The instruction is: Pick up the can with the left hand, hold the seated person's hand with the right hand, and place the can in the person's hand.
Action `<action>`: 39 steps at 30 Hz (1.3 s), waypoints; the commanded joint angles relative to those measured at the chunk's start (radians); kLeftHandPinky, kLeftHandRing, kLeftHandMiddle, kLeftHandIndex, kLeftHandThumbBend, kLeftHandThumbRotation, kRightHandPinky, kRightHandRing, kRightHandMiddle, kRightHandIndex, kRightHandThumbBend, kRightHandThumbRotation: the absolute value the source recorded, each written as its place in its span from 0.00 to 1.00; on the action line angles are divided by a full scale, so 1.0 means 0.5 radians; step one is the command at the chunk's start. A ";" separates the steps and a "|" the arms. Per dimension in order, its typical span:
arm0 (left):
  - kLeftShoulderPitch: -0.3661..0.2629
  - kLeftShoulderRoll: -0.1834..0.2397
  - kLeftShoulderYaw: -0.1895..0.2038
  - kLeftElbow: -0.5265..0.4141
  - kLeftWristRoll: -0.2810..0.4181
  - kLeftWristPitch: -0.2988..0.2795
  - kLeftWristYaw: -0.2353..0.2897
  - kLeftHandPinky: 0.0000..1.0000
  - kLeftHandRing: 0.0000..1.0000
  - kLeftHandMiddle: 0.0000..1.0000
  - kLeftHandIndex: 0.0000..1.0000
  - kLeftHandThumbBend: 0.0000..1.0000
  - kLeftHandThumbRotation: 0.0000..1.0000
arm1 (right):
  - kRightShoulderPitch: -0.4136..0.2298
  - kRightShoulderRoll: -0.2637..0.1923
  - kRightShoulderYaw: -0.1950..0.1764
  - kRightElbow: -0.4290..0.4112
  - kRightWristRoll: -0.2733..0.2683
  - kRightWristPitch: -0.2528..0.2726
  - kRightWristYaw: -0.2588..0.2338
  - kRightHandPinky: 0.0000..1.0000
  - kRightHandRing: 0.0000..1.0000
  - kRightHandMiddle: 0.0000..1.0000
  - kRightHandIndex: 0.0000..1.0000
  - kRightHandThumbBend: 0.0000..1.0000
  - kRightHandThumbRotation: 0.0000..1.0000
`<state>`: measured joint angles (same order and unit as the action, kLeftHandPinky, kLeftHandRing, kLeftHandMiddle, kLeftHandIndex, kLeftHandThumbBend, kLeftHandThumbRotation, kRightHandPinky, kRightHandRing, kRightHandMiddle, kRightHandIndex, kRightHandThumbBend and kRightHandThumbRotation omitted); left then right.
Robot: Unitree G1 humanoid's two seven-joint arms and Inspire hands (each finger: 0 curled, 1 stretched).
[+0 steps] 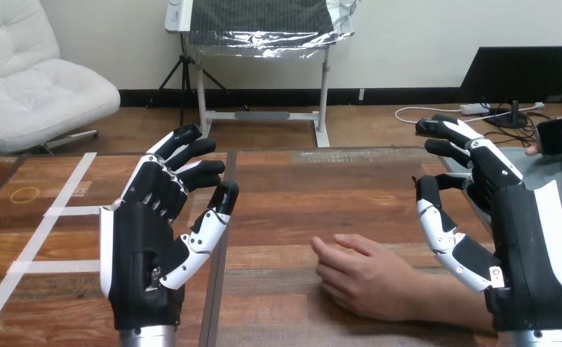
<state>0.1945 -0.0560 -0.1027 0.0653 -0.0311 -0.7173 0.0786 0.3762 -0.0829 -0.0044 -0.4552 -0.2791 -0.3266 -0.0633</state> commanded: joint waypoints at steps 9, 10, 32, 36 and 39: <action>-0.023 -0.081 -0.024 -0.108 -0.008 0.010 0.000 0.62 0.64 0.71 0.74 0.51 0.15 | -0.100 -0.019 -0.014 -0.081 -0.016 -0.011 0.011 0.59 0.80 0.87 0.76 0.22 0.00; -0.022 -0.082 -0.024 -0.110 -0.006 0.011 0.001 0.62 0.64 0.71 0.74 0.52 0.15 | -0.100 -0.020 -0.015 -0.081 -0.017 -0.012 0.011 0.59 0.80 0.87 0.76 0.22 0.00; -0.014 -0.074 -0.026 -0.136 0.017 0.039 0.019 0.62 0.64 0.71 0.74 0.53 0.17 | -0.100 -0.020 -0.013 -0.094 0.000 0.010 0.028 0.59 0.80 0.87 0.76 0.23 0.00; -0.011 -0.069 -0.012 -0.148 0.043 0.049 0.035 0.62 0.64 0.71 0.74 0.53 0.17 | -0.098 -0.018 -0.015 -0.100 -0.010 0.019 0.029 0.59 0.80 0.88 0.76 0.23 0.00; -0.007 -0.065 0.009 -0.171 0.083 0.076 0.062 0.62 0.65 0.71 0.74 0.53 0.17 | -0.098 -0.018 -0.018 -0.102 -0.016 0.024 0.030 0.59 0.80 0.88 0.76 0.23 0.00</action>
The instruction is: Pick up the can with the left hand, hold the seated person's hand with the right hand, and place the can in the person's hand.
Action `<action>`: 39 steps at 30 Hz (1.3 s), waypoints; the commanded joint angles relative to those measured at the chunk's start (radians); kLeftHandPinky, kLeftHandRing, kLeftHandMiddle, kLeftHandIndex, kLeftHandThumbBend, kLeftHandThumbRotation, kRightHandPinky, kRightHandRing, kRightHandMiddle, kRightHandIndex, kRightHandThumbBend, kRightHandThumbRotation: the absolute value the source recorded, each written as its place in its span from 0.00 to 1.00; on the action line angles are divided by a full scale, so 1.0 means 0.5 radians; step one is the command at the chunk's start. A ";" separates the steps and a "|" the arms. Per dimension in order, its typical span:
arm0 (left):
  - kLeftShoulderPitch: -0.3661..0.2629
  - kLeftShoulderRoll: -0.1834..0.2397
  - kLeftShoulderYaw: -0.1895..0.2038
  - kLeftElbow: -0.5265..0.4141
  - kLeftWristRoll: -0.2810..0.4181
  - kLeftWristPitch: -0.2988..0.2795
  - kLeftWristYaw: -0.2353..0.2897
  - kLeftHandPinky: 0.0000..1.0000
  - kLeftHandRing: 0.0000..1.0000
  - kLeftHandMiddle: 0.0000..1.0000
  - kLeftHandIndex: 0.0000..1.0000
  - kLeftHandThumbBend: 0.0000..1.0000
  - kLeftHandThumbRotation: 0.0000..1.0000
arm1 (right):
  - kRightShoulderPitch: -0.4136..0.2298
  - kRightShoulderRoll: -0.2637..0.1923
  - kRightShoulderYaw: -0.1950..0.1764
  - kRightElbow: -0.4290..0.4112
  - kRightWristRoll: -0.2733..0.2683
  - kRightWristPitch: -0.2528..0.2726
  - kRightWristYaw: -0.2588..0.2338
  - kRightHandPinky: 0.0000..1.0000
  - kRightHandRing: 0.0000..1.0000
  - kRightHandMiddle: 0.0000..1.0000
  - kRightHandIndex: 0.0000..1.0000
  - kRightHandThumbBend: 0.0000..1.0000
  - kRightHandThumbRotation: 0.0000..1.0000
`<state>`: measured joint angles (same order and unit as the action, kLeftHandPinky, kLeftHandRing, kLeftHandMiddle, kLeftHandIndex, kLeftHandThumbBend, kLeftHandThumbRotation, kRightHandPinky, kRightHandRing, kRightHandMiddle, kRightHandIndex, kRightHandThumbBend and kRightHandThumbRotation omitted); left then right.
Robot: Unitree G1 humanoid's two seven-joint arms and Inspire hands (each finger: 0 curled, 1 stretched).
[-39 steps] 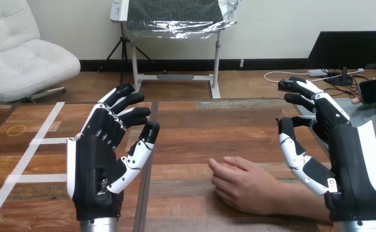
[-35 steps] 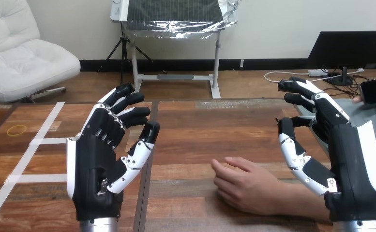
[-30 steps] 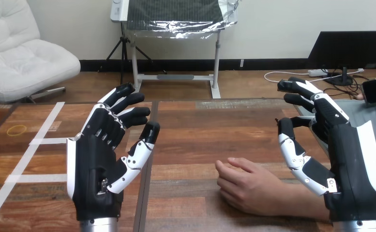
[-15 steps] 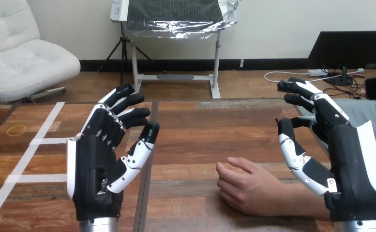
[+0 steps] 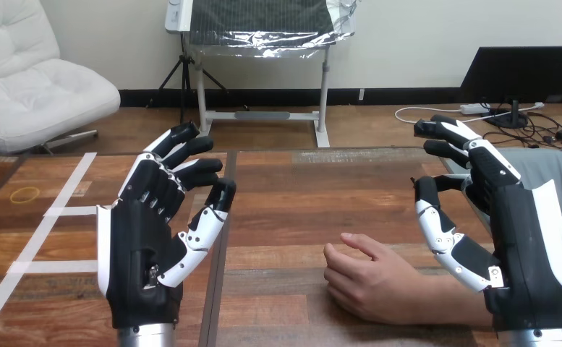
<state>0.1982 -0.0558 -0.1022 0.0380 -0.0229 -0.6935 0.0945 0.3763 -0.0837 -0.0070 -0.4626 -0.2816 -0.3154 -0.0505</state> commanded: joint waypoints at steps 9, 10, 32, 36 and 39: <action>-0.020 0.002 0.106 -0.249 0.157 0.167 0.090 0.70 0.71 0.73 0.75 0.56 0.16 | -0.106 -0.025 -0.016 -0.086 -0.017 0.007 0.011 0.59 0.80 0.88 0.76 0.24 0.00; -0.022 0.012 0.131 -0.271 0.193 0.191 0.108 0.72 0.73 0.74 0.75 0.57 0.16 | -0.106 -0.026 -0.017 -0.089 -0.021 0.010 0.012 0.59 0.80 0.88 0.76 0.24 0.00; -0.111 0.465 0.549 -0.609 0.284 0.656 -0.081 0.79 0.81 0.82 0.81 0.68 0.23 | -0.128 -0.029 -0.022 -0.104 0.008 0.053 0.047 0.59 0.81 0.88 0.77 0.24 0.00; -0.148 0.577 0.624 -0.598 0.285 0.710 -0.135 0.79 0.81 0.82 0.81 0.70 0.25 | -0.131 -0.027 -0.022 -0.104 0.009 0.065 0.053 0.59 0.81 0.88 0.77 0.24 0.00; -0.174 0.638 0.660 -0.590 0.313 0.765 -0.155 0.78 0.81 0.82 0.81 0.73 0.27 | -0.134 -0.024 -0.021 -0.104 0.012 0.075 0.057 0.59 0.81 0.88 0.77 0.24 0.00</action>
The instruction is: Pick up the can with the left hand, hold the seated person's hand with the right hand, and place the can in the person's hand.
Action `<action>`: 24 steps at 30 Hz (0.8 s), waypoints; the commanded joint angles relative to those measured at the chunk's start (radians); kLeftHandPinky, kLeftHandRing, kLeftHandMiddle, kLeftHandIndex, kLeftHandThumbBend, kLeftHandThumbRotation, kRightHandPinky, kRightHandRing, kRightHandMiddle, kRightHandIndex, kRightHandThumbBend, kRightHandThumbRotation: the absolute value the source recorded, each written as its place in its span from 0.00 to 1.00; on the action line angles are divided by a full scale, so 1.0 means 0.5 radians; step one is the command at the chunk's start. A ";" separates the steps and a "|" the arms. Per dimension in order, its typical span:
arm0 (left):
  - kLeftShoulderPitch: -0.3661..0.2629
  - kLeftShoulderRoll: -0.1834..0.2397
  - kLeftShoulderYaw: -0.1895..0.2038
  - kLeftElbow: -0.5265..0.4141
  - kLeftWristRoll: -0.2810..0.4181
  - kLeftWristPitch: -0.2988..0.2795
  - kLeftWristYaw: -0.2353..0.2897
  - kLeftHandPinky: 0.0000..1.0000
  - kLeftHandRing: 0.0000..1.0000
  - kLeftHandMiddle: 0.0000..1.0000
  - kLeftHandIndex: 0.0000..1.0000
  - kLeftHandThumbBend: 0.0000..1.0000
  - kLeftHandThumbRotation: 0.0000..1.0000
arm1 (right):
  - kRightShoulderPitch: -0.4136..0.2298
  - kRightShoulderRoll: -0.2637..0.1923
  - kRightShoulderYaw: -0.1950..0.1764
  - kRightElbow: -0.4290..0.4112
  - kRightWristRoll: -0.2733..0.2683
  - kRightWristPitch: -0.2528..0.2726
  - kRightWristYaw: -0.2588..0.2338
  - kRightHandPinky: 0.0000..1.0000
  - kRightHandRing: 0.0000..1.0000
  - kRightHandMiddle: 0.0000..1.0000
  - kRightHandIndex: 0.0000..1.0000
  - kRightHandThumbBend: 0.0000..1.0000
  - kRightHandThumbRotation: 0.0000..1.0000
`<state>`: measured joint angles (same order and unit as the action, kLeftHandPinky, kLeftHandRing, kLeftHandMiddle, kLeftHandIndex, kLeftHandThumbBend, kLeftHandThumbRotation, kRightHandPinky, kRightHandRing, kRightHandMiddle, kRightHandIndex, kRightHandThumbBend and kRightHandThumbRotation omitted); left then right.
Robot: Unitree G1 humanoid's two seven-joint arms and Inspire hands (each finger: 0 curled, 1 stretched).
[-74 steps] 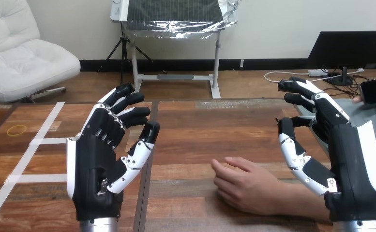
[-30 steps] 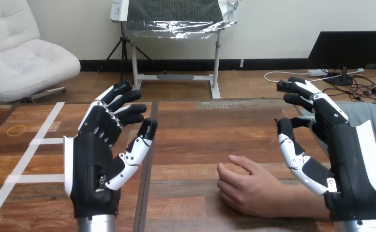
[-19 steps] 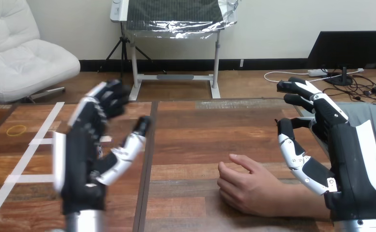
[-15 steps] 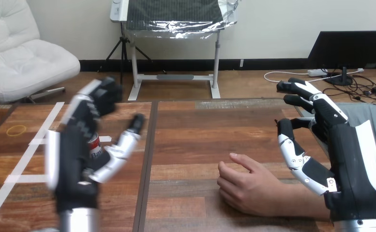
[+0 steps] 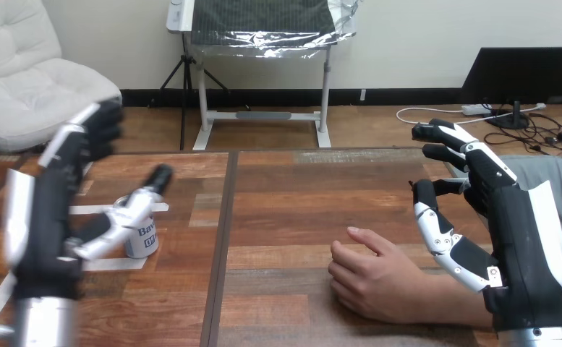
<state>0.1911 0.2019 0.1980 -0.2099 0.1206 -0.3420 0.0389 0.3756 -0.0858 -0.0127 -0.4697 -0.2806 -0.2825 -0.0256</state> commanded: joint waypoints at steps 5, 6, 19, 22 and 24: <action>-0.217 0.209 0.095 -0.048 0.090 0.148 -0.056 0.79 0.82 0.83 0.81 0.77 0.32 | -0.140 -0.019 -0.010 -0.085 0.012 0.011 0.012 0.59 0.82 0.89 0.77 0.24 0.00; -0.241 0.230 0.100 -0.027 0.121 0.183 -0.049 0.80 0.82 0.83 0.81 0.78 0.35 | -0.143 -0.020 -0.009 -0.082 0.013 0.009 0.012 0.60 0.82 0.89 0.77 0.24 0.00; -0.462 0.414 0.053 0.226 0.418 0.365 -0.019 0.81 0.82 0.83 0.83 0.88 0.59 | -0.163 -0.021 -0.005 -0.081 0.007 0.023 0.014 0.60 0.82 0.89 0.78 0.24 0.00; -0.507 0.463 0.030 0.308 0.476 0.352 -0.035 0.80 0.82 0.84 0.84 0.89 0.63 | -0.169 -0.026 -0.008 -0.075 0.008 0.019 0.016 0.60 0.82 0.89 0.78 0.24 0.00; -0.547 0.494 0.007 0.356 0.521 0.381 -0.055 0.79 0.82 0.84 0.85 0.91 0.65 | -0.172 -0.031 -0.012 -0.071 0.001 0.013 0.014 0.60 0.82 0.89 0.78 0.24 0.00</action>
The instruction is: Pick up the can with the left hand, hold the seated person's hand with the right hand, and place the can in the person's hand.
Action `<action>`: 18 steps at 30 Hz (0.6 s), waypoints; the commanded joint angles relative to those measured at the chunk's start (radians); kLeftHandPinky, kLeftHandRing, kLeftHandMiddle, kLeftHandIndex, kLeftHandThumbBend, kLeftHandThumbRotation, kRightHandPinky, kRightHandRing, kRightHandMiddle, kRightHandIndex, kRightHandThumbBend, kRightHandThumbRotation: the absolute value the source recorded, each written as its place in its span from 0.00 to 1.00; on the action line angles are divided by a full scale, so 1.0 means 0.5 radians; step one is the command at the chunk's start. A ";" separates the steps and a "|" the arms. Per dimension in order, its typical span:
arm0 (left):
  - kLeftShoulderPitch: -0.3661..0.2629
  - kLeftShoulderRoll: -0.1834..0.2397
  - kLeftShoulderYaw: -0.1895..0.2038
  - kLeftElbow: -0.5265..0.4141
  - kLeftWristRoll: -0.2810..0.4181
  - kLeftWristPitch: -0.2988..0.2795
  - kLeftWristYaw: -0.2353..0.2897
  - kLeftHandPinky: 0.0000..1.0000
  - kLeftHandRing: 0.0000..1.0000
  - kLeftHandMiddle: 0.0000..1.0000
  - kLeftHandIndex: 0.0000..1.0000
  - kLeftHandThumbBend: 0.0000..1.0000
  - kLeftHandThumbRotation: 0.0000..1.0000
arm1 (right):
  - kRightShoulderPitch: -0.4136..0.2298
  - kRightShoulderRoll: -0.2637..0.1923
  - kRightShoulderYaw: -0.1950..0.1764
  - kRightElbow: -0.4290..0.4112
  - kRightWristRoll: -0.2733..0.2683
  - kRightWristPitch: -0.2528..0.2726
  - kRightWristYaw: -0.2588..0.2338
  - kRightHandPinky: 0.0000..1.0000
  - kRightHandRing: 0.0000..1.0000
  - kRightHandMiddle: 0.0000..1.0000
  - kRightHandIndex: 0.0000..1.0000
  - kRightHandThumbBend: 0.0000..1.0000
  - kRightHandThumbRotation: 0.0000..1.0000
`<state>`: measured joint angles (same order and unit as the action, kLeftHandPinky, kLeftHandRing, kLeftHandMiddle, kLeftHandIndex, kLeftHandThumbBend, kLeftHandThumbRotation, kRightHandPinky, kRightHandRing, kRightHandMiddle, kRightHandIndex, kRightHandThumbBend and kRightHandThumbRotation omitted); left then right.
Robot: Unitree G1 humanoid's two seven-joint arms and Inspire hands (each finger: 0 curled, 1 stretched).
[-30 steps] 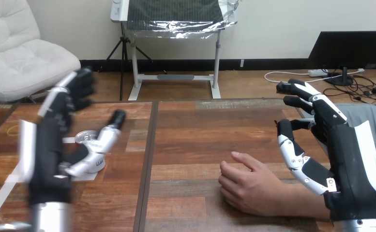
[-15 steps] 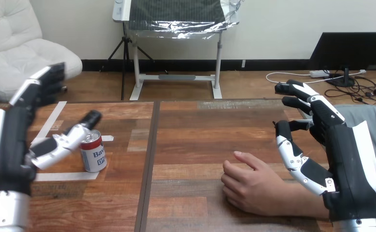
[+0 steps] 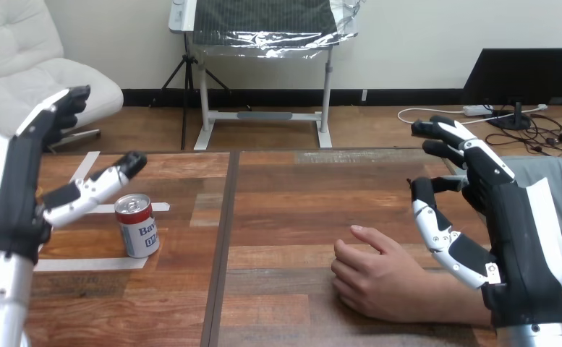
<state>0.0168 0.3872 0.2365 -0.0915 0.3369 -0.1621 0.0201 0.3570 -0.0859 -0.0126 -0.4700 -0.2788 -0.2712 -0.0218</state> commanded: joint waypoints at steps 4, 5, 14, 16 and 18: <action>-0.260 0.176 -0.122 0.179 0.185 0.083 -0.044 0.78 0.82 0.84 0.86 0.93 0.67 | -0.138 -0.039 -0.020 -0.067 0.000 -0.011 0.011 0.60 0.82 0.89 0.77 0.25 0.00; -0.288 0.196 -0.144 0.206 0.211 0.100 -0.060 0.77 0.82 0.84 0.86 0.93 0.67 | -0.141 -0.043 -0.023 -0.066 -0.003 -0.014 0.010 0.60 0.82 0.89 0.77 0.25 0.00; -0.465 0.298 -0.273 0.377 0.334 0.141 -0.158 0.75 0.82 0.85 0.87 0.93 0.66 | -0.148 -0.052 -0.031 -0.077 0.003 0.001 0.023 0.60 0.82 0.89 0.77 0.25 0.00; -0.591 0.333 -0.363 0.494 0.395 0.159 -0.209 0.76 0.84 0.87 0.88 0.93 0.64 | -0.153 -0.060 -0.037 -0.079 0.000 0.004 0.030 0.60 0.82 0.89 0.77 0.25 0.00; -0.735 0.372 -0.468 0.638 0.469 0.157 -0.256 0.76 0.84 0.86 0.87 0.94 0.65 | -0.156 -0.074 -0.048 -0.082 -0.006 0.006 0.039 0.60 0.82 0.89 0.77 0.25 0.00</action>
<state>-0.1712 0.5133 0.0883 0.1164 0.5112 -0.0807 -0.0735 0.3458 -0.0956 -0.0197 -0.4701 -0.2792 -0.2646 -0.0097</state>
